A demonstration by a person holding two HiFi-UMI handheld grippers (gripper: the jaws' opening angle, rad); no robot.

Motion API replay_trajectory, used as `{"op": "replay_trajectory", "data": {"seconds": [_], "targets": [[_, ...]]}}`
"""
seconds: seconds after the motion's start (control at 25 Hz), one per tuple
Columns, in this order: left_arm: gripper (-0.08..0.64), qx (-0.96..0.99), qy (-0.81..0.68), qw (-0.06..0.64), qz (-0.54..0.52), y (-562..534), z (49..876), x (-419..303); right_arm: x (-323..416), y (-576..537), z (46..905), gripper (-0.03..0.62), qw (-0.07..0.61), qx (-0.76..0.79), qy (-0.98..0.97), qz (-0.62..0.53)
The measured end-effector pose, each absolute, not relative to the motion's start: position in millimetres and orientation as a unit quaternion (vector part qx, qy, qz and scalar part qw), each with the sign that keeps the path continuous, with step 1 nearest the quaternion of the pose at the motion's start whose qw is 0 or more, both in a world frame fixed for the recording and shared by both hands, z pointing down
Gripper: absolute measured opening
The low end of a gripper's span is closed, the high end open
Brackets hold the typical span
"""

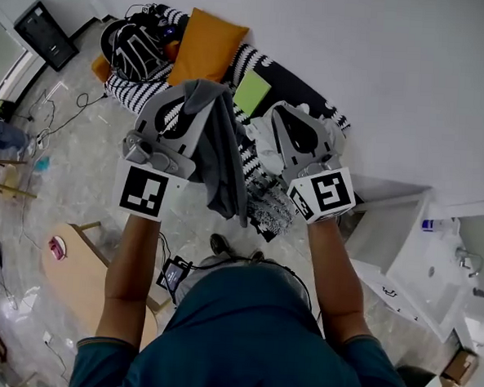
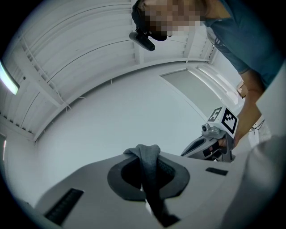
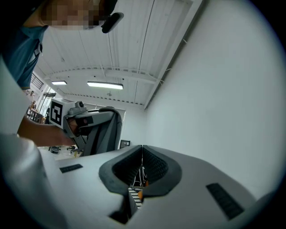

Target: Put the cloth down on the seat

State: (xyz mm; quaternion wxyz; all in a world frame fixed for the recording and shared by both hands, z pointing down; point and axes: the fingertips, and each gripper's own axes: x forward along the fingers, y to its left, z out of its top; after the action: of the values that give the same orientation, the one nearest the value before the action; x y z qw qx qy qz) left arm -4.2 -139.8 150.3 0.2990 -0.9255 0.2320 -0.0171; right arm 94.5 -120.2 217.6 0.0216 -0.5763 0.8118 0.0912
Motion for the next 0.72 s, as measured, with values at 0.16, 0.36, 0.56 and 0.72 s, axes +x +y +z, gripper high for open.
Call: {"op": "replay_trajectory", "data": {"seconds": [0.16,0.36,0.56,0.72], "targets": [[0.003,-0.930,0.214,0.299,-0.014,-165,156,-2,94,-138,218,0.014,0.015,-0.590,0.802,0.092],[0.003,-0.934,0.202,0.295,-0.018,-190,167,6,98,-158,227,0.014,0.007,-0.596,0.799,0.084],[0.003,-0.935,0.199,0.291,-0.026,-215,176,25,113,-179,234,0.014,0.008,-0.595,0.800,0.076],[0.003,-0.938,0.199,0.282,-0.035,-236,187,47,134,-196,246,0.014,0.010,-0.590,0.805,0.066]]}}
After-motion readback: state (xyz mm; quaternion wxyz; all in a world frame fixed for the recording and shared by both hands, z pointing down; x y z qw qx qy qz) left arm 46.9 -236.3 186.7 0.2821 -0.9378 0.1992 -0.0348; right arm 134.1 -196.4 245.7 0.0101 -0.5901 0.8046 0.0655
